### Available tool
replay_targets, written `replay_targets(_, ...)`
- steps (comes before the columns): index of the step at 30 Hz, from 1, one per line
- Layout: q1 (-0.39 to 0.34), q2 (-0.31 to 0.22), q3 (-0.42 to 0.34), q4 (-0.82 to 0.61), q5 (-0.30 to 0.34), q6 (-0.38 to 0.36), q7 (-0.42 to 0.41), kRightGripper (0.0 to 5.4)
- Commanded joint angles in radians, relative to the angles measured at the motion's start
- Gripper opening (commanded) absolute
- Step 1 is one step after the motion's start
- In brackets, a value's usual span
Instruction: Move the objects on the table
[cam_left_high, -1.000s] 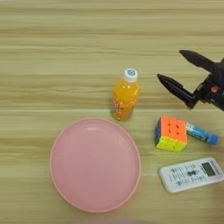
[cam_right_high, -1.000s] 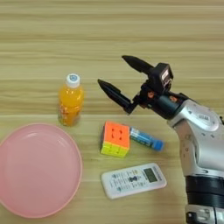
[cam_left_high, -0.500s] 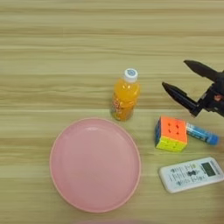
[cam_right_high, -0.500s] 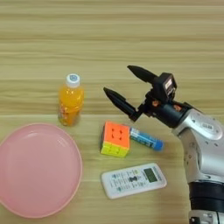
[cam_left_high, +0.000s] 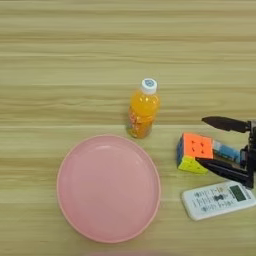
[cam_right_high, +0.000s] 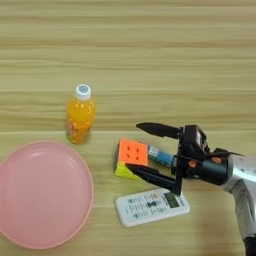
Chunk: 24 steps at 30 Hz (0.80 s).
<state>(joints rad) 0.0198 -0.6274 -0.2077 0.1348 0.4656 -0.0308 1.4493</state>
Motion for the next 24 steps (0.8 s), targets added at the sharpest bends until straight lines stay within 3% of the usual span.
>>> replay_targets(1, -0.019, -0.054, 0.005, -0.007, -0.049, -0.056, -0.021, 5.38)
replay_targets(8, -0.073, -0.013, 0.036, 0.08, -0.186, -0.187, -0.153, 5.38)
replay_targets(21, -0.09, -0.002, 0.07, 0.104, -0.21, -0.221, -0.213, 5.38)
replay_targets(24, -0.081, 0.001, 0.085, 0.101, -0.21, -0.215, -0.211, 5.02)
